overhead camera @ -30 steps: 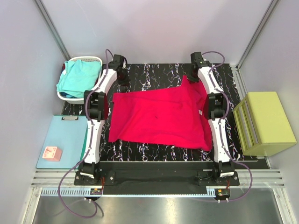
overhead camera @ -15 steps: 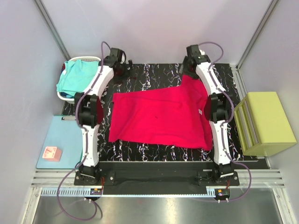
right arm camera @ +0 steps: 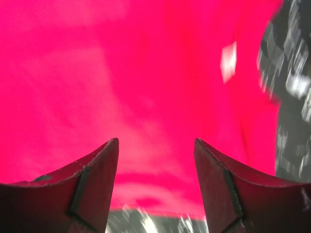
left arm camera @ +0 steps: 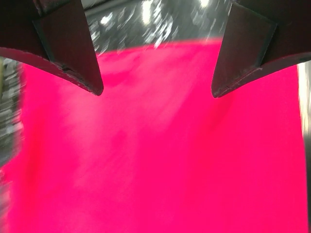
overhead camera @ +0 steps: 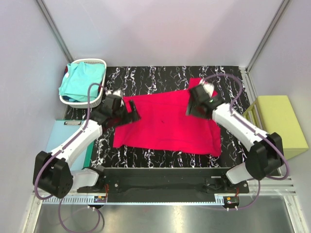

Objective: Fold and stack the t-shirts
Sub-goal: Flatten out the tshirt

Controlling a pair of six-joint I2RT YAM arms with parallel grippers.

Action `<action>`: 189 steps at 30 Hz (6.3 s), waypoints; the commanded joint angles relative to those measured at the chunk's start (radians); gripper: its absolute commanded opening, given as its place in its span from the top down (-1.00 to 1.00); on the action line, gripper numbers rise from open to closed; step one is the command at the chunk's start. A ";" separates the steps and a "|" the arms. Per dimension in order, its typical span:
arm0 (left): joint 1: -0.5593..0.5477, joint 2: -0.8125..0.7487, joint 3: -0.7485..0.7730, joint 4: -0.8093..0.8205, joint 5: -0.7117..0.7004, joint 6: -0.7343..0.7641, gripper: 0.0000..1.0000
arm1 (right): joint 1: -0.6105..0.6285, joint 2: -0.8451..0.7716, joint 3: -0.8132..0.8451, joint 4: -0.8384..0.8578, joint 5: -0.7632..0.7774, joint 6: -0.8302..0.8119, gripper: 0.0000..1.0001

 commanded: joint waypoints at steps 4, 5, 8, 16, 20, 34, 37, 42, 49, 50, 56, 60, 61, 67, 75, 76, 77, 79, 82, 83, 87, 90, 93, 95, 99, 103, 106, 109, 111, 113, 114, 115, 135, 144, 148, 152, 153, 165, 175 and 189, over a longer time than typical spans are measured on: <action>-0.100 -0.067 -0.054 -0.145 -0.086 -0.016 -0.97 | 0.201 -0.202 -0.194 -0.113 0.139 0.189 -0.42; -0.137 -0.095 -0.060 -0.172 -0.123 -0.019 -0.97 | 0.212 -0.211 -0.195 -0.143 0.147 0.197 -0.43; -0.192 -0.125 -0.068 -0.261 -0.219 -0.022 -0.98 | 0.230 -0.238 -0.197 -0.253 0.127 0.228 -0.50; -0.254 -0.190 -0.142 -0.350 -0.269 -0.083 -0.98 | 0.288 -0.366 -0.341 -0.364 0.081 0.444 -0.50; -0.278 -0.149 -0.134 -0.341 -0.266 -0.070 -0.98 | 0.346 -0.329 -0.390 -0.373 0.075 0.527 -0.47; -0.317 -0.063 -0.076 -0.341 -0.270 0.039 -0.98 | 0.446 -0.114 -0.395 -0.436 0.217 0.791 -0.48; -0.317 -0.055 -0.086 -0.335 -0.260 0.046 -0.97 | 0.446 -0.039 -0.358 -0.463 0.242 0.783 -0.49; -0.318 -0.061 -0.086 -0.329 -0.244 0.059 -0.98 | 0.446 0.065 -0.318 -0.453 0.234 0.758 -0.48; -0.317 -0.079 -0.083 -0.327 -0.235 0.064 -0.98 | 0.448 0.119 -0.335 -0.416 0.190 0.751 0.05; -0.317 -0.083 -0.088 -0.327 -0.236 0.062 -0.98 | 0.446 0.117 -0.339 -0.416 0.190 0.754 0.27; -0.317 -0.090 -0.103 -0.320 -0.226 0.058 -0.98 | 0.446 0.087 -0.347 -0.434 0.188 0.777 0.74; -0.317 -0.086 -0.099 -0.318 -0.220 0.058 -0.98 | 0.446 0.061 -0.313 -0.479 0.198 0.783 0.41; -0.317 -0.090 -0.097 -0.317 -0.220 0.058 -0.98 | 0.449 0.058 -0.309 -0.486 0.198 0.784 0.27; -0.317 -0.099 -0.106 -0.306 -0.223 0.047 -0.98 | 0.469 -0.018 -0.378 -0.418 0.113 0.833 -0.28; -0.317 -0.089 -0.108 -0.298 -0.194 0.043 -0.98 | 0.469 -0.005 -0.499 -0.251 0.040 0.929 -0.20; -0.317 -0.090 -0.109 -0.298 -0.192 0.043 -0.98 | 0.469 0.002 -0.508 -0.238 0.033 0.933 -0.19; -0.317 -0.090 -0.109 -0.300 -0.192 0.044 -0.98 | 0.468 0.021 -0.516 -0.226 0.027 0.941 -0.16; -0.317 -0.092 -0.111 -0.301 -0.190 0.044 -0.98 | 0.468 0.039 -0.528 -0.195 0.024 0.941 -0.13; -0.318 -0.092 -0.114 -0.304 -0.189 0.044 -0.98 | 0.468 0.056 -0.523 -0.195 0.058 0.947 -0.09; -0.317 -0.093 -0.114 -0.304 -0.189 0.046 -0.98 | 0.469 0.047 -0.514 -0.204 0.087 0.952 -0.10; -0.317 -0.102 -0.114 -0.309 -0.190 0.047 -0.98 | 0.477 -0.019 -0.490 -0.238 0.144 0.962 -0.16; -0.317 -0.104 -0.113 -0.309 -0.190 0.047 -0.98 | 0.480 -0.062 -0.471 -0.272 0.155 0.962 -0.17; -0.317 -0.103 -0.111 -0.307 -0.197 0.044 -0.98 | 0.492 -0.090 -0.445 -0.324 0.185 0.988 -0.19; -0.317 -0.099 -0.109 -0.310 -0.209 0.041 -0.98 | 0.499 -0.108 -0.435 -0.348 0.217 1.004 -0.20; -0.317 -0.095 -0.100 -0.336 -0.302 0.012 -0.98 | 0.503 -0.142 -0.422 -0.333 0.262 0.972 -0.19; -0.309 -0.098 -0.091 -0.375 -0.387 -0.062 -0.98 | 0.503 -0.143 -0.395 -0.321 0.288 0.917 -0.22; -0.280 -0.104 -0.097 -0.386 -0.401 -0.106 -0.98 | 0.505 -0.128 -0.365 -0.324 0.291 0.887 -0.22; -0.191 -0.106 -0.128 -0.372 -0.343 -0.131 -0.98 | 0.508 -0.128 -0.341 -0.333 0.300 0.863 -0.22; -0.104 -0.095 -0.166 -0.338 -0.277 -0.134 -0.98 | 0.508 -0.136 -0.333 -0.336 0.313 0.852 -0.22; -0.041 -0.067 -0.194 -0.292 -0.185 -0.129 -0.98 | 0.508 -0.146 -0.330 -0.338 0.323 0.831 -0.22; 0.002 -0.055 -0.212 -0.278 -0.160 -0.129 -0.96 | 0.508 -0.150 -0.329 -0.339 0.326 0.824 -0.22; 0.018 -0.043 -0.220 -0.263 -0.134 -0.129 -0.88 | 0.508 -0.153 -0.327 -0.341 0.328 0.814 -0.22; 0.030 -0.110 -0.277 -0.200 -0.144 -0.180 -0.55 | 0.508 -0.166 -0.339 -0.309 0.334 0.706 -0.21; 0.048 0.006 -0.172 -0.309 -0.336 -0.145 -0.58 | 0.509 -0.189 -0.359 -0.309 0.333 0.697 -0.21; 0.058 0.054 -0.169 -0.320 -0.368 -0.152 -0.58 | 0.509 -0.220 -0.384 -0.316 0.333 0.706 -0.21; 0.080 0.091 -0.183 -0.297 -0.312 -0.166 -0.56 | 0.508 -0.240 -0.407 -0.319 0.328 0.712 -0.21; 0.082 0.101 -0.186 -0.284 -0.304 -0.169 -0.55 | 0.508 -0.249 -0.414 -0.321 0.328 0.715 -0.21; 0.110 0.138 -0.283 -0.140 -0.125 -0.184 0.02 | 0.508 -0.292 -0.445 -0.328 0.326 0.705 -0.21; 0.108 0.099 -0.310 -0.132 -0.094 -0.189 0.52 | 0.508 -0.277 -0.438 -0.316 0.331 0.682 -0.21; -0.079 -0.121 -0.091 -0.372 -0.291 -0.056 1.00 | 0.506 -0.186 -0.330 -0.384 0.403 0.665 0.10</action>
